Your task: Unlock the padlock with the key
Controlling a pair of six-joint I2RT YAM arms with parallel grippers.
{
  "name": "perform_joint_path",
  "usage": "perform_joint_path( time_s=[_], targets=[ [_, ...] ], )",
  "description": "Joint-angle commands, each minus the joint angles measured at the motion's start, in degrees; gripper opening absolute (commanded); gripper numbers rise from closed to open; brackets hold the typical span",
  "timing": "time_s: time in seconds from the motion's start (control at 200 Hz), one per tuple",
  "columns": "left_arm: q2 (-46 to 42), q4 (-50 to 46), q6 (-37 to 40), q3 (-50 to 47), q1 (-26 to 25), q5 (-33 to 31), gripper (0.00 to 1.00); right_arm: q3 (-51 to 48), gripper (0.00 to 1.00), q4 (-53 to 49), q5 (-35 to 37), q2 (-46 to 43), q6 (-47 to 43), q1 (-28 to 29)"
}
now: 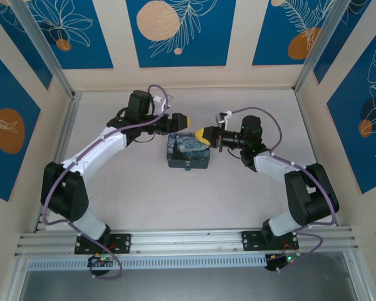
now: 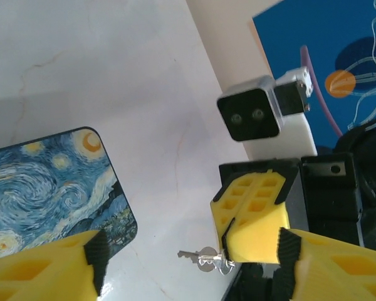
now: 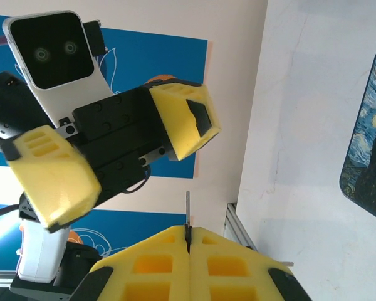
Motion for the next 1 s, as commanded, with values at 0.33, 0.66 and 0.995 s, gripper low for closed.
perform_joint_path(
  time_s=[0.33, 0.66, 0.995],
  targets=[
    [0.8, 5.2, -0.9, -2.7, -1.5, 5.7, 0.52, 0.8, 0.0, -0.3, -0.9, -0.7, -0.5, 1.2],
    [0.9, 6.3, -1.2, -4.0, -2.1, 6.7, 0.5, 1.4, 0.0, -0.4, -0.2, -0.4, -0.4, 1.3],
    [1.3, 8.5, -2.4, -4.8, -2.4, 7.8, 0.35, 1.7, 0.0, -0.4, 0.0, -0.3, -0.3, 1.2]
  ],
)
